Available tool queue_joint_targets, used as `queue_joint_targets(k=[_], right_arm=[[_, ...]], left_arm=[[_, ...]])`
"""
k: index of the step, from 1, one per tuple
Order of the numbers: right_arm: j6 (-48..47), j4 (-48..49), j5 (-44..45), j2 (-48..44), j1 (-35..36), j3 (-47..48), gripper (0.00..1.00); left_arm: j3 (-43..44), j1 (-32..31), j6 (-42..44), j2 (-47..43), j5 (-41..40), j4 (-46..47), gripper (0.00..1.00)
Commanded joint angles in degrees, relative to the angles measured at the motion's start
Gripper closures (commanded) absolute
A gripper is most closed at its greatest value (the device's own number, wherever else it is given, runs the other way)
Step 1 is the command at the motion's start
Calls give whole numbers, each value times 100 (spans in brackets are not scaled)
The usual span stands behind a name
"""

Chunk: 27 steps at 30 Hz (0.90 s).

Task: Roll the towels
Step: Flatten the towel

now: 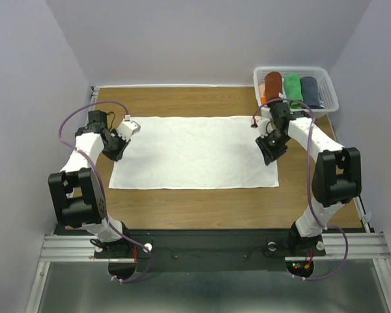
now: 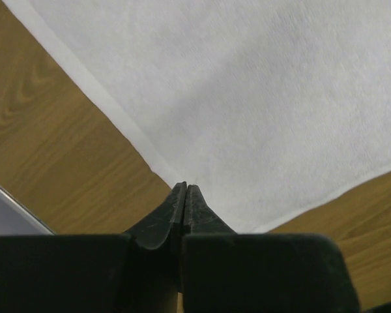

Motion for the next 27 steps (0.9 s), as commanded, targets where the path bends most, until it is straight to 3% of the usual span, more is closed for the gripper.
queue_joint_targets(k=[1,11,18,27], right_arm=[[-105,-76,-58,54,19,-602,70],[-17,513,249,344,36,-1235,72],[-17,453,399,-156,27,-1447,70],[-368,1215,1479,45,10,-2141,71]], left_arm=[[-485,56,394,112,-193,-275,95],[-802,135,209,630,-562,217,99],[-1012,355,324,727,-738,279,100],[-1285,522,411,885,-1071,490,100]])
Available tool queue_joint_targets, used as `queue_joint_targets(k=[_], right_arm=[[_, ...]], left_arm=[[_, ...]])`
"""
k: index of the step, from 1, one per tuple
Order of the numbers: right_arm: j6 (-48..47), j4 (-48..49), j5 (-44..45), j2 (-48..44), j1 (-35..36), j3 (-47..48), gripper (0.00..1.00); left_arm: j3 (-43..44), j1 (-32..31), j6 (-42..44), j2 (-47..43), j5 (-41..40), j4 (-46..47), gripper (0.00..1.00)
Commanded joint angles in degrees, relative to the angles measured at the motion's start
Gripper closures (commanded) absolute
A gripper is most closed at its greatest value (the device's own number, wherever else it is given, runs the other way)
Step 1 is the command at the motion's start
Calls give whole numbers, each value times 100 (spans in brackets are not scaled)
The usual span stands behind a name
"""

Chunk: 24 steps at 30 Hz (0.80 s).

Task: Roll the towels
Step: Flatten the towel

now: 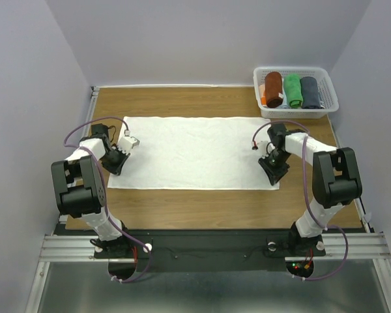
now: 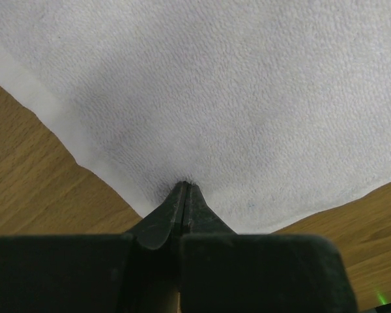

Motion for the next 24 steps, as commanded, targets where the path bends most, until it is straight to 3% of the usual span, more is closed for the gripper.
queue_joint_targets(k=[1,6,12,17,24], right_arm=[[-331,720,1009,169,-10,-502,72],[-595,1248,1486,486,-281,-591,73],[-815,1232,1566,558,-528,-345,74],[-649,424,513,259,-170,-143,73],[-341,-569,-597,-357,113,743,60]], left_arm=[[-461,283,256,280,-762,180,100],[-321,784,510,552,-1087,233,100],[-31,1093,784,562,-1044,5,100],[276,970,854,290,-18,-618,99],[514,890,1038,-299,643,-1233,85]])
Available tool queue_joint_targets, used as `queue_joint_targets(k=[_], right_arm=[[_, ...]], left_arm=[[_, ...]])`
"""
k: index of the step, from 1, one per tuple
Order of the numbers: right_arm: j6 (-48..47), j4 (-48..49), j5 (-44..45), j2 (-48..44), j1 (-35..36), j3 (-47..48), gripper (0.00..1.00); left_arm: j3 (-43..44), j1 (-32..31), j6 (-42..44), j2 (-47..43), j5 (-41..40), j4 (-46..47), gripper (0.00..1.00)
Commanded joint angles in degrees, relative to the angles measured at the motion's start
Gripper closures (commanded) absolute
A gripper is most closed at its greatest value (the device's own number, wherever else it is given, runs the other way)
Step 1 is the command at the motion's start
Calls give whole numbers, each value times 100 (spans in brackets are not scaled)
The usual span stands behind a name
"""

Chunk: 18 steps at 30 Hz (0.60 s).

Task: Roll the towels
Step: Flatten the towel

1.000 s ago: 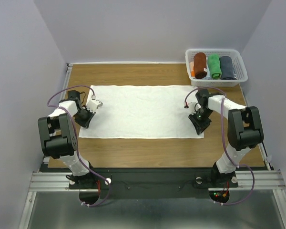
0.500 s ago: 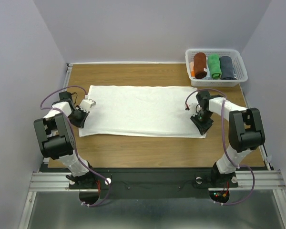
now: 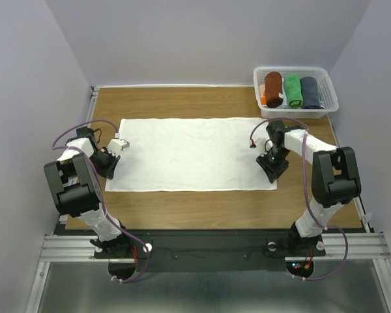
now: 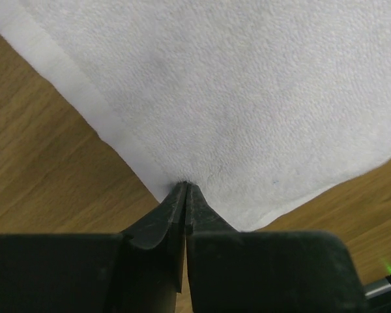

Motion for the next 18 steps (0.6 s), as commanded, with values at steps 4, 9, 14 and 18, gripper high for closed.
queue_joint_targets(k=[4,9,14,18], right_arm=[[73,-591,-339,-524,65,757,59],[-102,-530,56,-578,65,318,63],[-138,23,461,-349,65,-210,66],[-129,322,514,-68,56,-377,67]], left_arm=[[390,77,502,-629,119,-1033,85],[250,51,783,-971,-21,-1367,83],[-391,33,880,-1033,-214,-1184,83],[-778,42,652,-893,-539,-490,85]])
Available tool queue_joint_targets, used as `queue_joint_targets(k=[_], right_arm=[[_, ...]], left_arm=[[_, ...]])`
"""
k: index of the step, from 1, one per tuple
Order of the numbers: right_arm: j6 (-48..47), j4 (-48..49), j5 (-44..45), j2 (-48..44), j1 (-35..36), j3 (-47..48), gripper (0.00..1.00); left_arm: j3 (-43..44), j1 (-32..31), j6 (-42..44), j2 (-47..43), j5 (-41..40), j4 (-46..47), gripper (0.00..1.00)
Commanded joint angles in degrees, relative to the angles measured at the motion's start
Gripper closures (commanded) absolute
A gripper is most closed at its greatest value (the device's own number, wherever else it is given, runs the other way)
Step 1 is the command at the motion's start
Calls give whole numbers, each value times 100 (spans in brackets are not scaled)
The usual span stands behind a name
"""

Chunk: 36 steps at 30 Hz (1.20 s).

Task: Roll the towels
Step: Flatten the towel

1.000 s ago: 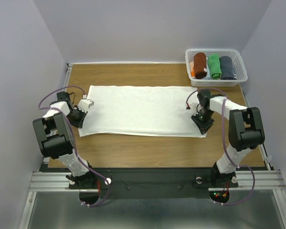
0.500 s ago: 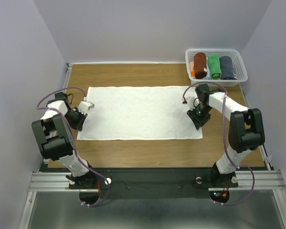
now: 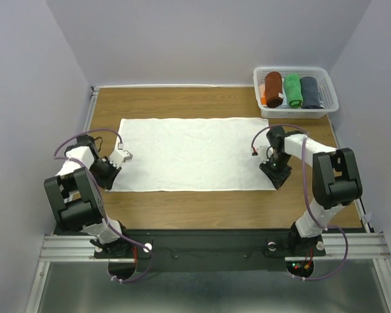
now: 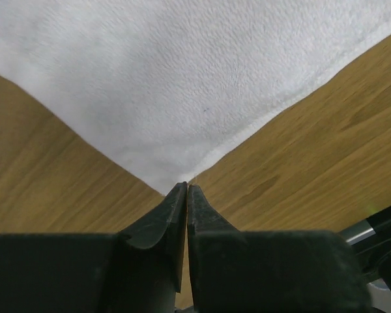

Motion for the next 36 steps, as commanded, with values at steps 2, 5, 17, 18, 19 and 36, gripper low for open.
queue_joint_targets(k=[2,5,17,18,19,36], right_arm=[[-97,605,439,206,8,-266,69],[-176,877,1028,198,-1,-582,71],[-677,1643,1919,31,-370,-1224,75],[-703,1599,1822,-4,-370,-1216,75],[-764,1459,1734,-118,-370,-1198,76],[-580,-256,327,-858,-132,691,50]], left_arm=[[-423,-2,-157,198,-532,631,86],[-695,16,-193,278,-813,869,89],[-925,253,140,287,-1333,1037,92],[-898,253,358,243,-1098,749,92],[-872,245,465,112,-965,598,92],[211,-617,299,-223,909,-642,74]])
